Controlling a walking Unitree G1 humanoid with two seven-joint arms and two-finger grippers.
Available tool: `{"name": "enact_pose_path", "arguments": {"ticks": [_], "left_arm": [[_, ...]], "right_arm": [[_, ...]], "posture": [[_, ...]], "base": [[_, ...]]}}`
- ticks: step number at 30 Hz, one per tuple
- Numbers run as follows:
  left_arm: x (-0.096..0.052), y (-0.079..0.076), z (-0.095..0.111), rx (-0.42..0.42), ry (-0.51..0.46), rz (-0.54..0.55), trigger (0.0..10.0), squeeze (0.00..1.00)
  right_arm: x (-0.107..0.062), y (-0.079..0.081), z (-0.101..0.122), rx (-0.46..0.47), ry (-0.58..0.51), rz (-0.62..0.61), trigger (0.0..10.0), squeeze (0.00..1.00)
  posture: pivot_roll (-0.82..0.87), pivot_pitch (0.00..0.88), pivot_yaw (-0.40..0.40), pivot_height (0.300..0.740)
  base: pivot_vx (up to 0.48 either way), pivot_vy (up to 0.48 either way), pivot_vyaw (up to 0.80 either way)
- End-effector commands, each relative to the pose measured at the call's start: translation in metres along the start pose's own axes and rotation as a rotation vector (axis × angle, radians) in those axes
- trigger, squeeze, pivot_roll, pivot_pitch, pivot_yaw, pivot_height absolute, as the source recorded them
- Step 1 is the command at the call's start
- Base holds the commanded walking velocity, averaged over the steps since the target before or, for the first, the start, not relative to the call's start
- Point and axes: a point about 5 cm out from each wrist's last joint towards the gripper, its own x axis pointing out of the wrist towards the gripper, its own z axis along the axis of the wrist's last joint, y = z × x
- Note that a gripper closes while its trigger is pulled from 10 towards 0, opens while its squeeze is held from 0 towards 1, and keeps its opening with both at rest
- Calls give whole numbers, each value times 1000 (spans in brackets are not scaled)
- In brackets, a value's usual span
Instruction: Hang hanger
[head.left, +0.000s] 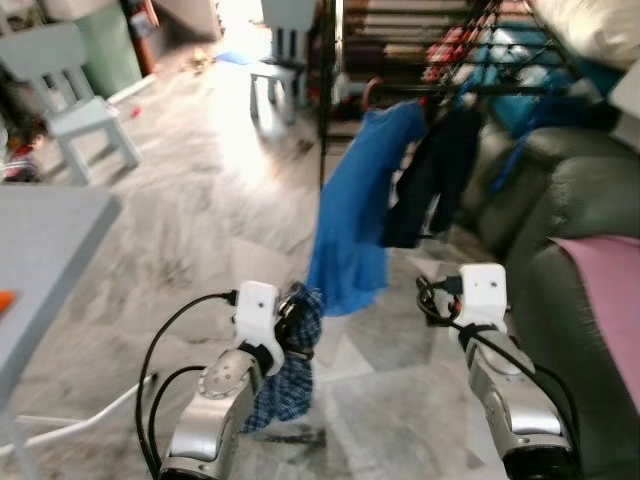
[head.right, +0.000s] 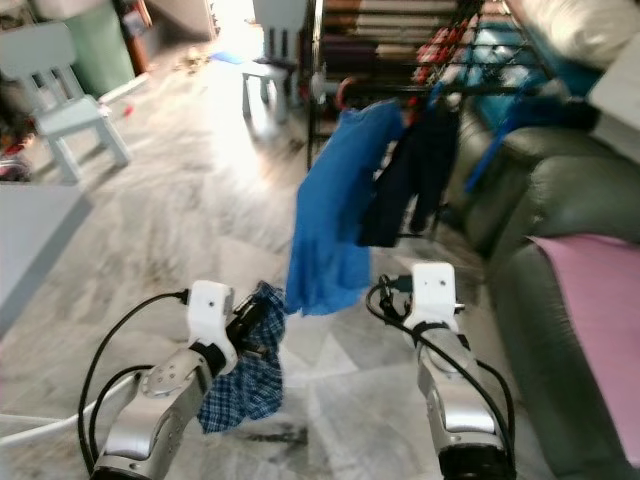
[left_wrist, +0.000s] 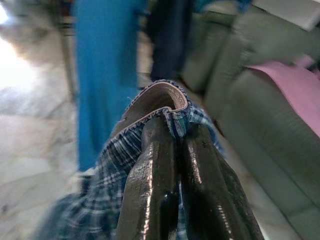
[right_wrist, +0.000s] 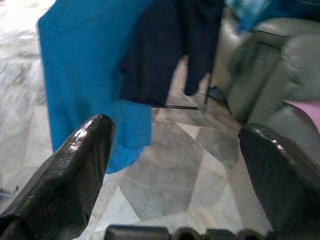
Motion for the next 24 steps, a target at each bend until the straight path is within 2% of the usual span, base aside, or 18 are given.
{"name": "enact_pose_path", "arguments": {"ticks": [1, 5, 12, 15, 24], "left_arm": [[0, 1, 4, 5, -22, -2, 10000, 0], [0, 0, 6, 11, -36, -25, 10000, 0], [0, -1, 7, 36, -36, -44, 10000, 0], [1, -2, 6, 11, -32, -65, 10000, 0], [2, -8, 6, 49, -37, -95, 10000, 0]], "right_arm": [[-1, 4, 2, -1, -5, 11, 10000, 0], [-2, 4, 2, 3, -8, 6, 10000, 0], [-3, 4, 3, -5, -17, 0, 10000, 0], [-3, 5, 3, -9, -19, 1, 10000, 0], [-3, 8, 3, -13, -24, 5, 10000, 0]], "posture": [[-46, 62, 13, 740], [-48, 59, 17, 740], [-51, 56, 23, 740], [-52, 56, 23, 740], [-48, 55, 27, 740]], "base": [[0, 0, -800], [67, 0, -748], [353, 321, 0], [428, 0, 0], [433, 0, 0]]}}
